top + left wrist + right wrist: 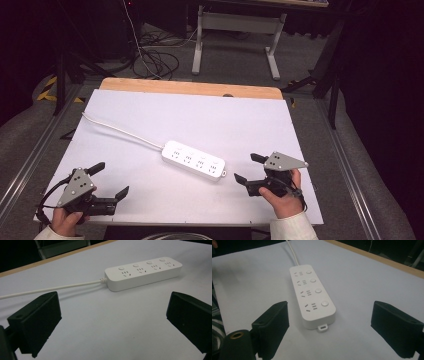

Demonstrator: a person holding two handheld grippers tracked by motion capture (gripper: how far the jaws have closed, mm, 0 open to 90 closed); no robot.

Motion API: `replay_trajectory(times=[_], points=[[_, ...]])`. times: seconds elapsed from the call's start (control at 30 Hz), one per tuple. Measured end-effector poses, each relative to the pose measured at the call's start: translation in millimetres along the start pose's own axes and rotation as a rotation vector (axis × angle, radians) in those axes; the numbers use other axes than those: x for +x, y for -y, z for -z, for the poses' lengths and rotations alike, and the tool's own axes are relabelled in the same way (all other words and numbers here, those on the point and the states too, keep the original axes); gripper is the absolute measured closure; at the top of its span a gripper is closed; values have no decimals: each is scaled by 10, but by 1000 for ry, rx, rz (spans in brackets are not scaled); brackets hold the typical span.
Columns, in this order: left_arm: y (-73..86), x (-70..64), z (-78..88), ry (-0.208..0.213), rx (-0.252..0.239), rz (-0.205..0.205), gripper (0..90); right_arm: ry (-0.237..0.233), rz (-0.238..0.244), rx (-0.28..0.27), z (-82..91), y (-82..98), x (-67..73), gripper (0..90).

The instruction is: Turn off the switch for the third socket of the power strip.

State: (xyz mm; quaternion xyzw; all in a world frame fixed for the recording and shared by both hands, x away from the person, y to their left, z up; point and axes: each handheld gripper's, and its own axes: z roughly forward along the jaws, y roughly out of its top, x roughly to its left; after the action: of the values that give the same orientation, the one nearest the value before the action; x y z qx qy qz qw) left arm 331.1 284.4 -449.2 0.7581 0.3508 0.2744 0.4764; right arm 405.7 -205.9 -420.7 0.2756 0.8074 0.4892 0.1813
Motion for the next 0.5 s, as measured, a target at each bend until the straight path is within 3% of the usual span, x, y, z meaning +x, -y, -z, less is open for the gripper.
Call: replay_trajectory(times=[0.17,0.37,0.5], points=[[1,4,3,-4,-3,-2,1,10,-4,9,23,188,-41,158],[5,4,3,-23,-15,-20,1,19,-51,25,22,393,-116,159],[8,9,7,-15,-11,-8,1,11,-75,32,32,494,-150,148]])
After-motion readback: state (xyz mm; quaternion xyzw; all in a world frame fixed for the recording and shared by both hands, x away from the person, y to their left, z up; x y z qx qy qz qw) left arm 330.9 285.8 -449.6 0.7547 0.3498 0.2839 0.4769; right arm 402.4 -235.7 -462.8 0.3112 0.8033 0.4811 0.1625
